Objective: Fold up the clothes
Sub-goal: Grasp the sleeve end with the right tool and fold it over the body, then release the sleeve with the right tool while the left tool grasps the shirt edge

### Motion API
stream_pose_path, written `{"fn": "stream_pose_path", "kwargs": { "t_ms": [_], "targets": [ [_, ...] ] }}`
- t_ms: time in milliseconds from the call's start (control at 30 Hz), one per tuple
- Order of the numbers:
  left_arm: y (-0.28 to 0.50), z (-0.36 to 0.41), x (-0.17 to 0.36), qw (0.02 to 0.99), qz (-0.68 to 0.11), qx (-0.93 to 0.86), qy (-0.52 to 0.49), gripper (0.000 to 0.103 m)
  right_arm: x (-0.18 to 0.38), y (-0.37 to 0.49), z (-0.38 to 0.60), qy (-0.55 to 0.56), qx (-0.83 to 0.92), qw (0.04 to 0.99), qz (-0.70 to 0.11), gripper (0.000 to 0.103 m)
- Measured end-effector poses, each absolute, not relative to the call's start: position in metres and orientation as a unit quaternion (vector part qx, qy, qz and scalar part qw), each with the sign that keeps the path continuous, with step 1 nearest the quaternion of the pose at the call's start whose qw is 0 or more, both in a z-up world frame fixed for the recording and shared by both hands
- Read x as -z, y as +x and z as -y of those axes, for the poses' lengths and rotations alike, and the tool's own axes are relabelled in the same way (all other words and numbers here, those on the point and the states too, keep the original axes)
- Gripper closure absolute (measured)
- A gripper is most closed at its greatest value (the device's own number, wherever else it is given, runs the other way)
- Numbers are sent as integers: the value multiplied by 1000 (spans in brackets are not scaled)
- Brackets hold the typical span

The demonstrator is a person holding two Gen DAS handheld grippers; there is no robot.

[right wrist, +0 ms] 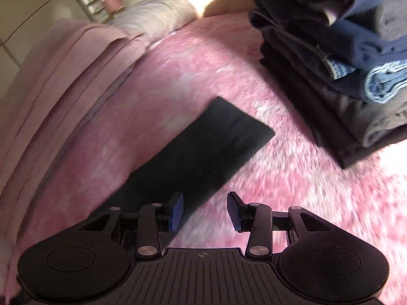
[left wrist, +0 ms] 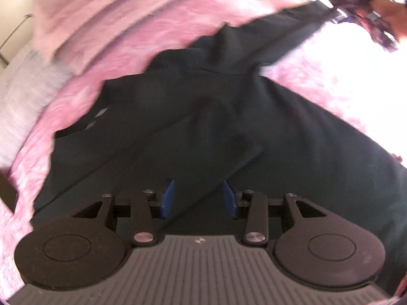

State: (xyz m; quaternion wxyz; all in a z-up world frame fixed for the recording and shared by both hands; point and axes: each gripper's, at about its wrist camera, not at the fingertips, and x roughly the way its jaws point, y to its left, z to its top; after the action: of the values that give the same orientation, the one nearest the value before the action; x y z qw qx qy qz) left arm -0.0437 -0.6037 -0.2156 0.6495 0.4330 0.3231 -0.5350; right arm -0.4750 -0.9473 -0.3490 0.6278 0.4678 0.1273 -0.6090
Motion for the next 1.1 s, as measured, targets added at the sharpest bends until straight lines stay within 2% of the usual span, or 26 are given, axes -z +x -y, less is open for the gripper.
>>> {"fn": "stream_pose_path", "kwargs": {
  "t_ms": [200,333,367,400,467,633,767,900,967,1000,1033,1067,1100],
  "targets": [
    [-73,636,223,627,-316,555,445,66,371,-500,974,493,606,618,-87,61],
    [-78,646,223,628,-310,561,442,65,362,-497,977,477,610,626,-92,64],
    [-77,645,222,631,-310,559,440,65,357,-493,975,469,612,630,-95,72],
    [-76,644,220,634,-309,557,437,65,351,-489,974,459,613,635,-101,92],
    [-63,627,216,647,-313,547,429,65,335,-474,974,429,609,657,-120,95],
    [-29,583,206,679,-321,519,408,65,267,-384,942,277,538,775,-182,95],
    [-2,548,197,704,-328,495,390,65,213,-269,855,159,417,876,-182,95],
    [26,513,189,727,-333,471,372,64,210,-159,741,69,290,936,-185,94],
    [44,487,190,734,-343,455,369,64,236,-106,689,36,223,951,-214,94],
    [52,475,191,737,-346,449,368,64,258,-80,666,19,188,948,-254,84],
    [60,463,192,740,-349,442,367,64,278,-59,645,12,159,942,-294,63],
    [68,450,193,743,-352,435,366,64,292,-47,630,17,137,938,-317,56],
    [77,438,194,746,-355,428,365,64,303,-38,617,20,120,935,-334,55]
  ]
}}
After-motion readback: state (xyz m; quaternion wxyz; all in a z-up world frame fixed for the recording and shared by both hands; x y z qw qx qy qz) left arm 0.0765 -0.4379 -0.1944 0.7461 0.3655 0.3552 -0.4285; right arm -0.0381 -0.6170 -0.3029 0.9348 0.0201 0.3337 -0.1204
